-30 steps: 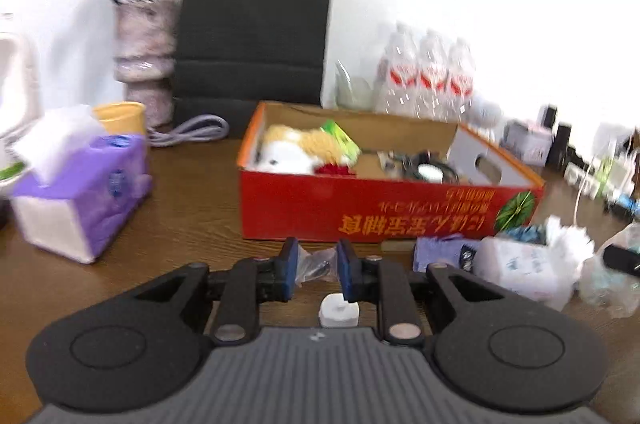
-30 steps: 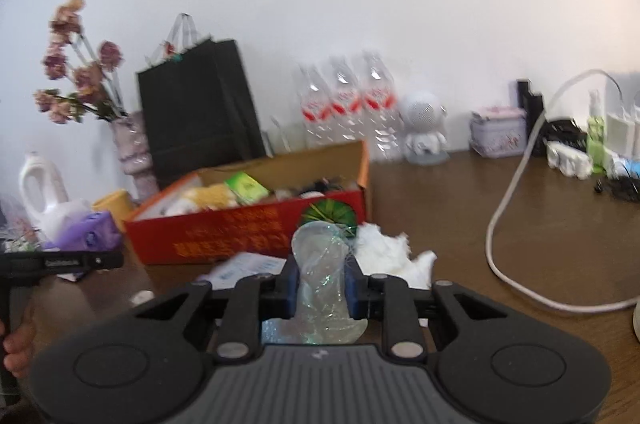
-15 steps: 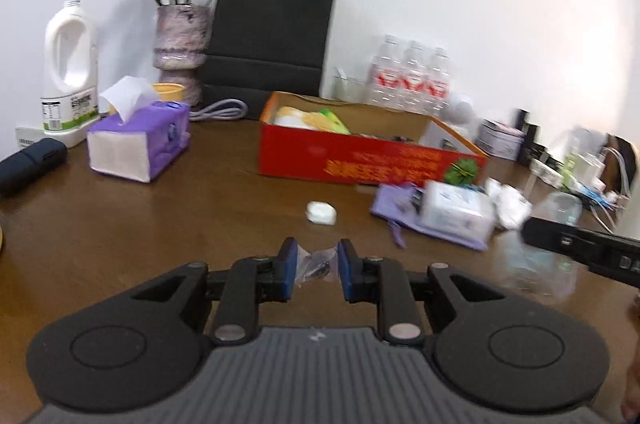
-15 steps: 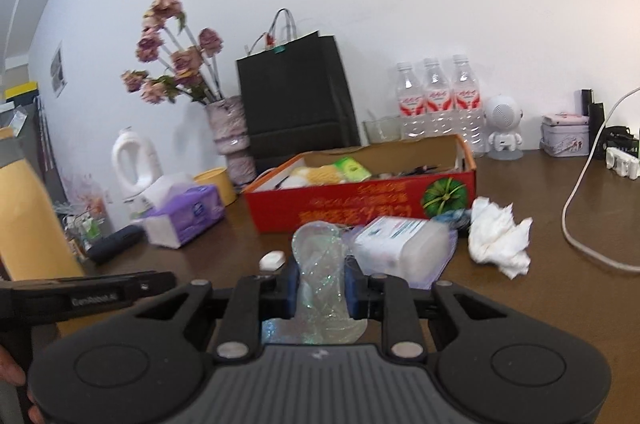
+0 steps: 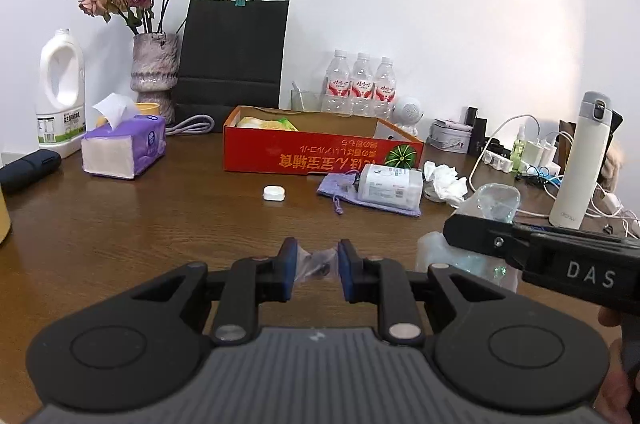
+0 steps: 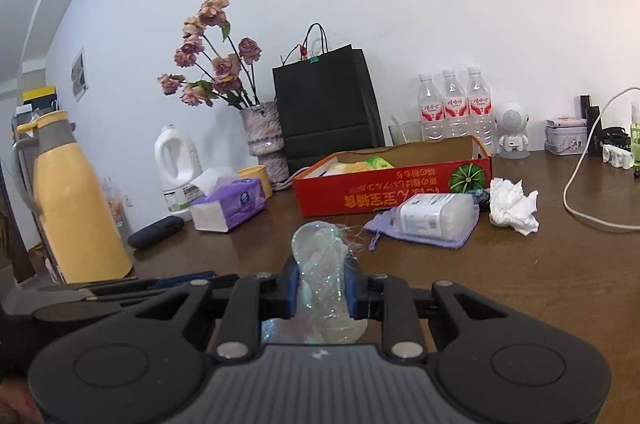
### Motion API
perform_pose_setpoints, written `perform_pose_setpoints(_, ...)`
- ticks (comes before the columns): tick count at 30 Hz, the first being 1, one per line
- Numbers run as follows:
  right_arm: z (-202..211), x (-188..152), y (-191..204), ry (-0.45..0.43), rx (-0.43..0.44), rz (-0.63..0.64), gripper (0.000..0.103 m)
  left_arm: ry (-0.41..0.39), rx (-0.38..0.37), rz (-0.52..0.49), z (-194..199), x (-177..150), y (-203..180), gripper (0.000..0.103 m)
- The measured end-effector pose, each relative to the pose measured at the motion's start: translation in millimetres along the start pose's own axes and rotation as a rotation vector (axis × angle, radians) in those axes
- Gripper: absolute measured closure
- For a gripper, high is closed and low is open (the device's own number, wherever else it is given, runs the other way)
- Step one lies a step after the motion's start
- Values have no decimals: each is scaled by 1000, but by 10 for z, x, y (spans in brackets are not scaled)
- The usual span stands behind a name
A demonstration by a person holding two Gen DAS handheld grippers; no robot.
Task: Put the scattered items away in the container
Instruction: 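Carry the wrapper and plastic bag over the box and open both grippers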
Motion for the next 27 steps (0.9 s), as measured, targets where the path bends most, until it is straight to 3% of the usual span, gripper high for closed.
perform_pose_setpoints(8,-22,-14,9,5,-6,-4,81,10,36,65,48,-88,232,80)
perform_pose_setpoints(17,-295,92,-96,29,-51,25,81,20,30,134,-233,-9,436,80)
perform_pose_setpoints(20,-513,199,-196,51,-79,44,81,6,20,149,-320,16,506,80)
perform_pose_setpoints(24,-792,445,-184,26,-72,59,81,66,37,177,-499,76,662,80)
perform_pose_setpoints(27,-937,576,-158,1,-46,70,81,15,53,172,-586,268,711,80)
Point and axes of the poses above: each gripper's, at about its wrist camera, not at the fingertips, and z roughly against the way its jaws point, y to its left, x to its top, the point moved 9 cm from there along -z, roughly the way its jaws point
